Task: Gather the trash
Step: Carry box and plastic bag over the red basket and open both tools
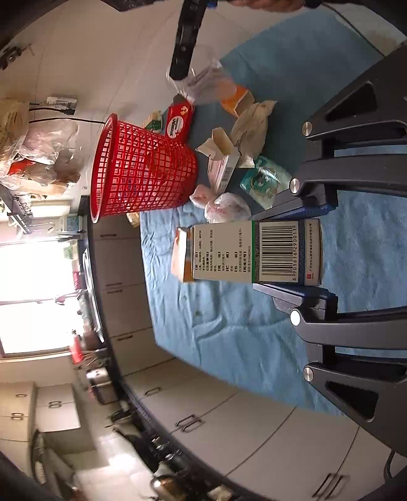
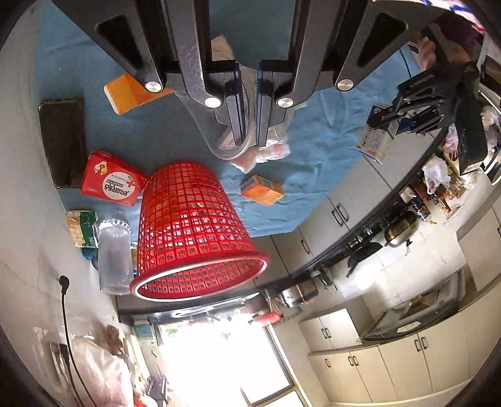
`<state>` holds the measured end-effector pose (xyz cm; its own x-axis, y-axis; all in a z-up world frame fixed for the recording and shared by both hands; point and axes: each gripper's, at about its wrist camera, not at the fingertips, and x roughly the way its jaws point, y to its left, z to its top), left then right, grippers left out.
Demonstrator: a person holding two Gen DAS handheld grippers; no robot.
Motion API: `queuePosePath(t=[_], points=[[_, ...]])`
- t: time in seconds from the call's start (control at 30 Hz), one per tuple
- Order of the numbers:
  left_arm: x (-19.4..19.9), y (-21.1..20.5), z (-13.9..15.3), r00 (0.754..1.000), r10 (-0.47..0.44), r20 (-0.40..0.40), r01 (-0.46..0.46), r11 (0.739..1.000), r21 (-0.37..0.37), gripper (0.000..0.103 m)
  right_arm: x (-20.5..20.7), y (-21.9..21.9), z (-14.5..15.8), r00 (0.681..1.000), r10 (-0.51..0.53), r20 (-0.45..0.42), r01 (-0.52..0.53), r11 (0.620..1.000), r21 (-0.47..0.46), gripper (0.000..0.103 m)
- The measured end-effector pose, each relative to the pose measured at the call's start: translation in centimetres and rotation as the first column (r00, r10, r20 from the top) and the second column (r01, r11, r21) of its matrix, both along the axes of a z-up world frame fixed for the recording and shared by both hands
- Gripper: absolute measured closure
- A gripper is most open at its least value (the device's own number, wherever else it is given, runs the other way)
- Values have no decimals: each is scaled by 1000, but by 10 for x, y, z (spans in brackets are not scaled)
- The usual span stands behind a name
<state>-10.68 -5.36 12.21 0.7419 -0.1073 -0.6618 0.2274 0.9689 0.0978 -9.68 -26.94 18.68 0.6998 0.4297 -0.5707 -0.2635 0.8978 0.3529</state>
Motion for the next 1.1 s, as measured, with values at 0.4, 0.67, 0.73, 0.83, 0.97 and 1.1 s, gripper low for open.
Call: queuePosePath(t=[0.4,0.67,0.73,0.83,0.97,1.1], points=[[-20,-5,10,997,27,76,-33,997,77,70,-40,6,18,999,5,52,-6,1000,9,96],[-19,-8,16,995,30,94,-38,995,91,70,-44,4,27,997,-9,72,8,1000,11,96],[-17,-9,18,995,30,95,-39,995,94,70,-44,2,29,997,-12,77,11,1000,16,96],[-14,-11,20,995,25,97,-35,995,96,70,-43,1,33,996,-18,86,17,1000,17,96],[-7,-15,26,995,12,97,-21,995,95,70,-41,-1,37,995,-25,98,23,1000,20,96],[3,-17,37,996,-14,90,8,998,68,70,-37,-5,43,994,-31,109,29,999,23,96]])
